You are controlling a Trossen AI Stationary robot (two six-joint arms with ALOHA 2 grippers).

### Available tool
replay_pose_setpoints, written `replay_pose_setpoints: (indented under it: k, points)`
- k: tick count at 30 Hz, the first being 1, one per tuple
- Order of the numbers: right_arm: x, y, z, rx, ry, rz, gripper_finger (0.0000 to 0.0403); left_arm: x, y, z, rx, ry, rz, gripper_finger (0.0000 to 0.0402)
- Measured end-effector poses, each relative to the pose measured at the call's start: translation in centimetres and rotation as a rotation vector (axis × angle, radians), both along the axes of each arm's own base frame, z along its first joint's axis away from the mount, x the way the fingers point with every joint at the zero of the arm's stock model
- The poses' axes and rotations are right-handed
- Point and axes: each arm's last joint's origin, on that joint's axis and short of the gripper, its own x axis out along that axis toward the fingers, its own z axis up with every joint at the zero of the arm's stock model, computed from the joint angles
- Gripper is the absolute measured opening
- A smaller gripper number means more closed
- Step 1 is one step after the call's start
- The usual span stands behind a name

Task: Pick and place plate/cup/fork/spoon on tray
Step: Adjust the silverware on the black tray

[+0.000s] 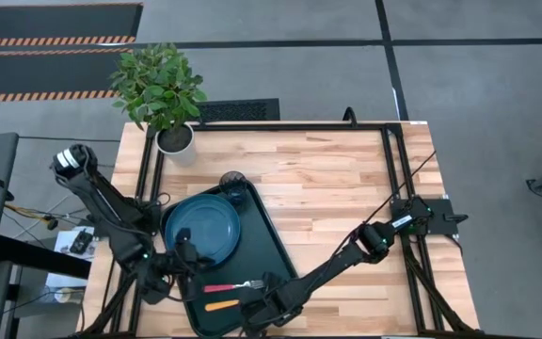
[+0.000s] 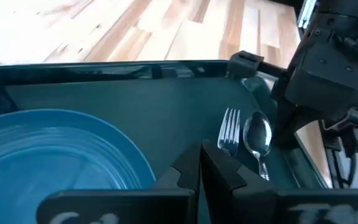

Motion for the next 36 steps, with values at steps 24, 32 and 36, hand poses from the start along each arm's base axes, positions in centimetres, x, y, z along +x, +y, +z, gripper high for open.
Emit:
replay_pose_setpoints:
  k: [24,32,36]
  points:
    - [-0.1,-0.9,-0.3,-0.055,0.038,-0.045,0.0008,0.4,-1.3,-0.9,-0.149,0.080,-0.077,0.0000]
    - [0.0,-0.9,-0.2,-0.064,0.014,-0.054,0.0008,-0.1,-1.9,-0.8,-0.206,0.070,-0.075,0.0000]
    - [-0.1,-0.6,-0.1,-0.052,0.007,-0.047,0.0008,-0.3,-2.1,-0.8,-0.222,0.068,-0.071,0.0000]
